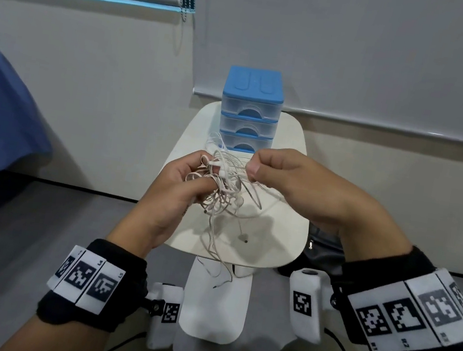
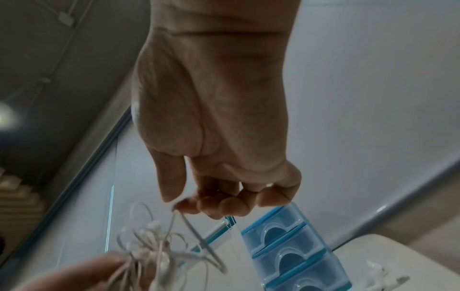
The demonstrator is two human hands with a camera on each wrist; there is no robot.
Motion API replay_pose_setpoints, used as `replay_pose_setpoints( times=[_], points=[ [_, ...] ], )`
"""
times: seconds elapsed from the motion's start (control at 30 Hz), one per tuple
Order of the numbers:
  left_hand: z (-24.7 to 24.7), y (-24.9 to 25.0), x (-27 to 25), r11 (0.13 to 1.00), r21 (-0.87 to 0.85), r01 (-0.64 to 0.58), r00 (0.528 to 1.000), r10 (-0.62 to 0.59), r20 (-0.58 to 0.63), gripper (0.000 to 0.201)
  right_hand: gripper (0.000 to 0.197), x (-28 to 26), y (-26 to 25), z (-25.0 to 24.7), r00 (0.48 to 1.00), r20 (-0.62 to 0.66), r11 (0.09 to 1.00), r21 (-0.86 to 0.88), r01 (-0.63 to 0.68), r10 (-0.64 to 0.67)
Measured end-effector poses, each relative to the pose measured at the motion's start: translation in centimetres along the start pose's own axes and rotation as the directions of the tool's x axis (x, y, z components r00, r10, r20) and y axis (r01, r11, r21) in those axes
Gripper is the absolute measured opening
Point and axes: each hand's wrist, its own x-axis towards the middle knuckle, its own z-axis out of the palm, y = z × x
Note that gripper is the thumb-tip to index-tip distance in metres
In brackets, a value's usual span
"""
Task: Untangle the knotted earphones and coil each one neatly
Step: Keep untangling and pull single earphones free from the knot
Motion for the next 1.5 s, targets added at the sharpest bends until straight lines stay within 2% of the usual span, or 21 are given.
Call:
replay_pose_setpoints(
  times=[0.1, 0.2, 0.3, 0.4, 0.47, 0.53, 0.6, 0.63, 0.7, 0.77, 0.8, 0.87, 0.93, 0.97, 1.0, 1.03, 1.1, 1.2, 1.27, 1.33, 1.5],
  points=[
    [0.4, 0.2, 0.0, 1.000, -0.009, -0.015, 1.000, 0.015, 0.006, 0.024, 0.034, 0.1, 0.0, -0.1, 0.999, -0.035, 0.996, -0.081, -0.027, 0.024],
    [0.7, 0.2, 0.2, 1.000, -0.017, -0.025, 0.999, 0.026, 0.038, 0.021, 0.026, 0.1, 0.2, 0.1, 0.999, 0.033, 0.989, -0.151, 0.002, 0.003],
    [0.6, 0.3, 0.2, 1.000, -0.025, -0.013, 0.999, 0.014, 0.052, 0.017, 0.024, 0.0, -0.1, -0.5, 0.994, -0.072, 0.996, -0.026, 0.086, -0.088],
    [0.1, 0.1, 0.2, 1.000, -0.019, 0.007, 0.999, -0.006, 0.035, 0.018, 0.023, -0.1, -0.9, -1.5, 0.963, -0.249, 0.955, 0.245, 0.168, -0.105],
    [-0.3, -0.3, 0.0, 0.999, -0.037, 0.024, 0.999, -0.023, 0.032, 0.017, 0.019, -0.3, -1.5, -2.5, 0.930, -0.354, 0.821, 0.499, 0.279, -0.101],
    [-0.7, -0.7, -0.2, 0.998, -0.041, 0.042, 0.998, -0.040, 0.041, 0.022, 0.025, -0.8, -2.0, -3.8, 0.900, -0.428, 0.571, 0.720, 0.395, -0.082],
    [-0.8, -1.1, -0.4, 0.998, -0.031, 0.055, 0.997, -0.053, 0.053, 0.024, 0.032, -1.4, -2.4, -4.9, 0.882, -0.466, 0.331, 0.823, 0.463, -0.075],
    [-0.8, -1.2, -0.4, 0.998, -0.029, 0.057, 0.996, -0.055, 0.065, 0.021, 0.031, -1.7, -2.4, -5.3, 0.873, -0.483, 0.259, 0.837, 0.482, -0.066],
    [-0.8, -1.1, -0.4, 0.998, -0.038, 0.055, 0.995, -0.051, 0.081, 0.014, 0.026, -2.0, -2.1, -5.7, 0.872, -0.489, 0.222, 0.847, 0.483, -0.032],
    [-0.9, -1.0, -0.3, 0.997, -0.054, 0.048, 0.996, -0.044, 0.074, 0.013, 0.025, -2.3, -1.5, -5.8, 0.891, -0.453, 0.311, 0.846, 0.432, -0.006],
    [-1.0, -0.9, -0.2, 0.998, -0.054, 0.044, 0.997, -0.041, 0.067, 0.013, 0.024, -2.4, -1.1, -5.8, 0.899, -0.438, 0.395, 0.827, 0.399, 0.011],
    [-1.2, -0.7, -0.2, 0.998, -0.053, 0.033, 0.998, -0.030, 0.053, 0.012, 0.019, -2.5, -0.4, -5.6, 0.883, -0.467, 0.634, 0.697, 0.335, 0.048],
    [-1.4, -0.7, -0.1, 0.999, -0.047, 0.023, 0.999, -0.021, 0.046, 0.013, 0.012, -2.2, 0.3, -5.1, 0.846, -0.532, 0.873, 0.421, 0.245, 0.018],
    [-1.4, -0.7, -0.1, 0.999, -0.034, 0.021, 0.999, -0.019, 0.047, 0.012, 0.016, -2.0, 0.7, -4.7, 0.851, -0.524, 0.950, 0.251, 0.184, -0.027],
    [-1.3, -0.7, -0.1, 1.000, -0.019, 0.018, 0.999, -0.017, 0.047, 0.013, 0.023, -1.8, 1.0, -4.3, 0.875, -0.480, 0.988, 0.088, 0.126, -0.069],
    [-1.2, -0.7, 0.0, 1.000, -0.007, 0.014, 0.999, -0.014, 0.050, 0.013, 0.028, -1.6, 1.4, -3.8, 0.907, -0.411, 0.996, -0.050, 0.077, -0.090],
    [-0.9, -0.8, 0.2, 1.000, 0.007, 0.000, 0.998, 0.000, 0.057, 0.013, 0.033, -1.4, 1.9, -2.9, 0.964, -0.254, 0.975, -0.222, 0.024, -0.082],
    [-0.6, -0.3, 0.2, 1.000, 0.020, -0.012, 0.997, 0.010, 0.074, 0.019, 0.023, -1.0, 2.1, -1.6, 0.998, -0.053, 0.952, -0.305, 0.015, -0.033],
    [-0.6, 0.1, 0.1, 0.999, 0.033, -0.015, 0.997, 0.012, 0.081, 0.021, 0.016, -0.8, 2.2, -1.2, 1.000, 0.016, 0.958, -0.284, 0.029, -0.026],
    [-0.7, 0.6, 0.1, 0.998, 0.056, -0.020, 0.996, 0.015, 0.083, 0.019, 0.012, -0.4, 2.3, -1.1, 0.998, -0.001, 0.965, -0.258, 0.056, -0.058],
    [-0.7, 1.1, 0.3, 0.996, 0.077, -0.048, 0.995, 0.042, 0.086, 0.017, 0.007, 0.0, 1.9, -0.8, 0.963, -0.222, 0.983, -0.135, 0.127, -0.155]
  ],
)
